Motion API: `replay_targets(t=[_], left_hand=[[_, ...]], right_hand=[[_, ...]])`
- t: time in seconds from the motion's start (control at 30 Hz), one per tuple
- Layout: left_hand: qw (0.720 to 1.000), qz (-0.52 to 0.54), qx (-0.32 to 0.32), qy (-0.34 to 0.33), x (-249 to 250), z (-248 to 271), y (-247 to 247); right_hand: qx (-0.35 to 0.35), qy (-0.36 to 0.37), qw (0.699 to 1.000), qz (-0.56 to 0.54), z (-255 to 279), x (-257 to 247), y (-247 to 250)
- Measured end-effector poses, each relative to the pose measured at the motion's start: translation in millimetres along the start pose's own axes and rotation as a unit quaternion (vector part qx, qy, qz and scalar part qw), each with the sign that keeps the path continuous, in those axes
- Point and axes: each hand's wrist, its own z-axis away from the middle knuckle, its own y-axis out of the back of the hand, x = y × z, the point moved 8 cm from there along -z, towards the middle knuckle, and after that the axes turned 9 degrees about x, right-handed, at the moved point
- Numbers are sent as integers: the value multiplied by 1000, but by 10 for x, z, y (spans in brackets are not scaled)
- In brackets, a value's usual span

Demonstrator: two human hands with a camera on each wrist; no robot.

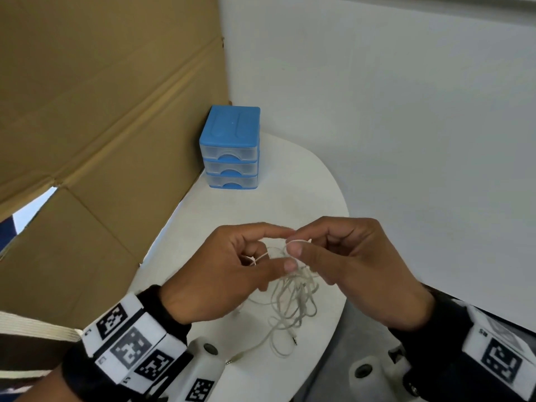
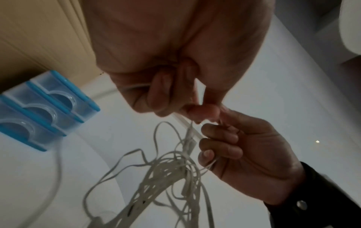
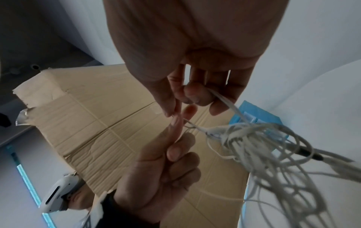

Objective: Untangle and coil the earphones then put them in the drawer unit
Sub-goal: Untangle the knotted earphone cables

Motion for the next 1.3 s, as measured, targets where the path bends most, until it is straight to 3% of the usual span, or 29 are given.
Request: replay_targets(t=[0.07,0.23,0.33,0.47,0.57,0.73,0.83,0.93,1.1,1.3], left_hand=[[999,-12,36,-11,43,-10,42],[986,-18,166,-29,78,-52,290],[981,-16,192,-22,99,-26,293],[982,1,188,20,15,-38,330],[986,-9,165,13,-16,-55,301],[987,-1,159,-11,34,-19,215],[980,51,190,-7,79,-49,345],[976,82,200,-6,136,-91,473],[978,98,184,-19,157,-100,470],[985,107,137,6,119,-82,329]], right_hand=[[-11,-2,1000,19,18,23,-27],[48,-31,993,105,-76,188,138],[56,-35,992,105,-86,186,165],[39,-23,989,143,-112,149,189],[35,-10,985,168,-120,111,208],[112,49,963,239,-76,23,300],[70,23,958,279,-99,120,280],[7,-49,976,213,-104,233,201],[-36,-73,989,127,-9,264,-38],[-1,-97,992,75,19,430,-103]])
